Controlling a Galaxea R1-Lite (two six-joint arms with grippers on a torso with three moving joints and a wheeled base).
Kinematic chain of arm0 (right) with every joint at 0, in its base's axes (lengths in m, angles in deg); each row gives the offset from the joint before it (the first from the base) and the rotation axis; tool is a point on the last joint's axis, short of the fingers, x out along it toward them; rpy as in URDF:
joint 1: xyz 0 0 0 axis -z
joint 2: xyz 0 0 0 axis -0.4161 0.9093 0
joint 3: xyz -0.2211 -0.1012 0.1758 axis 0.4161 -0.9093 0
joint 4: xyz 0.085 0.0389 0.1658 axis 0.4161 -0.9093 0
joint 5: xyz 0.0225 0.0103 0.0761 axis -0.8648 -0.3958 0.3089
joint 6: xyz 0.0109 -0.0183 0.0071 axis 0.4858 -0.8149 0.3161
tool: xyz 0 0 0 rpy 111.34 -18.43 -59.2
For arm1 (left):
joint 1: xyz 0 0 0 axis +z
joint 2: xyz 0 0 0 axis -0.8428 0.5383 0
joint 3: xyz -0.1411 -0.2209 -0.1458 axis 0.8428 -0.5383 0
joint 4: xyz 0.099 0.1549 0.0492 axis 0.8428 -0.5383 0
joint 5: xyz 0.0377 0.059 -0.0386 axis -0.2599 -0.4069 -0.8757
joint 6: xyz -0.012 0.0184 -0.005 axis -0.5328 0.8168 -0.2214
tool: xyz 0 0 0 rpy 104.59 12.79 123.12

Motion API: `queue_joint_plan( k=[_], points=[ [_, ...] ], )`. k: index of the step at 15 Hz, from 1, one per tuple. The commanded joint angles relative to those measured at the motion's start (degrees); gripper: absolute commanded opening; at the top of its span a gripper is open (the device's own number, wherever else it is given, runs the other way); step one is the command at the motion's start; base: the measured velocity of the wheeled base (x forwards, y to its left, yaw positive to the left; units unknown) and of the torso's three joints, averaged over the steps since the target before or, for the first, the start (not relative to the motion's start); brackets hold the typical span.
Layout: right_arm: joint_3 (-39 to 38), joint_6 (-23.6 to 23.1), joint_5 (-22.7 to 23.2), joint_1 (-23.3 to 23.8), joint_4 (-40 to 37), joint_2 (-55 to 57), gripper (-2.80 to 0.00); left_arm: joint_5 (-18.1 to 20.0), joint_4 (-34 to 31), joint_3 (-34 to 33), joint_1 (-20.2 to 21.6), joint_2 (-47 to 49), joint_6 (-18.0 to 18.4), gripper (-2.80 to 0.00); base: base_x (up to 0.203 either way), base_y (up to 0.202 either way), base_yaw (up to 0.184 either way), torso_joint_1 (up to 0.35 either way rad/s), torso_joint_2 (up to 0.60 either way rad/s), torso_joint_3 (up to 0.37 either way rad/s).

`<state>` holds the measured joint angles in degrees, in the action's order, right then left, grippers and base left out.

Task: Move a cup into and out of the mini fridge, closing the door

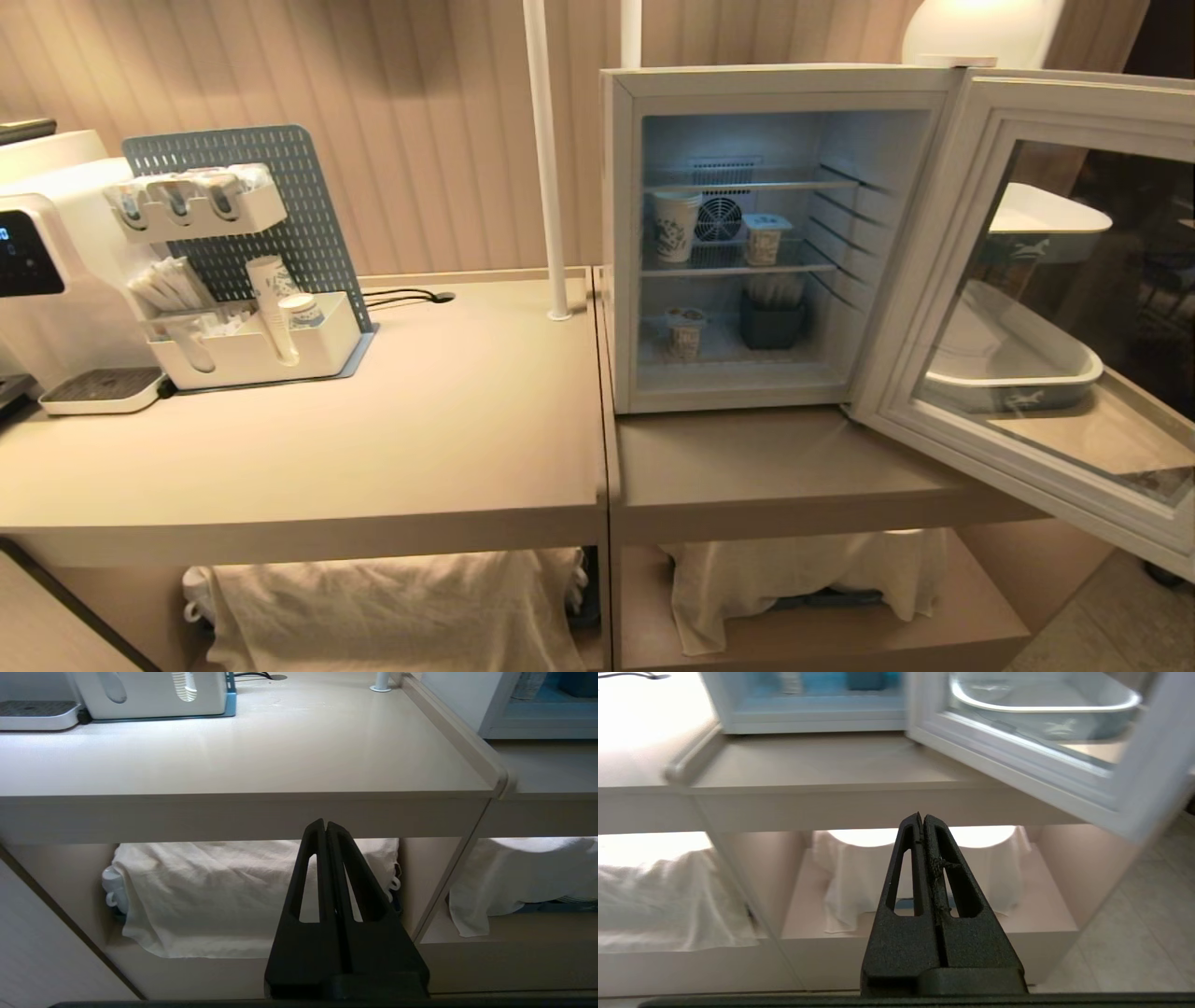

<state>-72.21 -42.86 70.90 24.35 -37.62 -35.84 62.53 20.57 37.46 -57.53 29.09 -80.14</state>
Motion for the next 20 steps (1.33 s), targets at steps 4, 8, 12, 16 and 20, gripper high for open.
queue_joint_plan(
  k=[4,8,12,16,20],
  points=[
    [0.09,-0.03,0.05,-0.02,-0.42,0.24,-2.8,0.01,0.01,-0.09,0.01,0.09,-0.02,-2.8,0.0,-0.193,-0.001,0.002,0.0,0.0],
    [0.18,-0.03,0.05,-0.02,-0.78,0.24,-2.8,0.0,0.01,-0.09,0.01,0.09,-0.02,-2.8,0.0,-0.191,-0.003,-0.001,0.0,0.002],
    [0.18,-0.03,0.05,-0.02,-0.78,0.15,-2.8,-0.02,0.01,-0.09,0.01,0.09,-0.02,-2.8,0.0,-0.191,-0.002,0.002,0.0,-0.001],
    [0.18,-0.03,0.05,-0.02,-0.78,0.15,-2.8,0.01,0.01,-0.09,0.01,0.09,-0.02,-2.8,0.0,-0.191,0.0,0.003,0.0,-0.001],
    [0.15,0.32,-0.04,-0.02,-0.62,0.15,-2.8,-0.08,0.01,-0.09,0.01,0.09,-0.02,-2.8,0.0,-0.193,-0.001,0.004,0.0,0.003]
  ],
)
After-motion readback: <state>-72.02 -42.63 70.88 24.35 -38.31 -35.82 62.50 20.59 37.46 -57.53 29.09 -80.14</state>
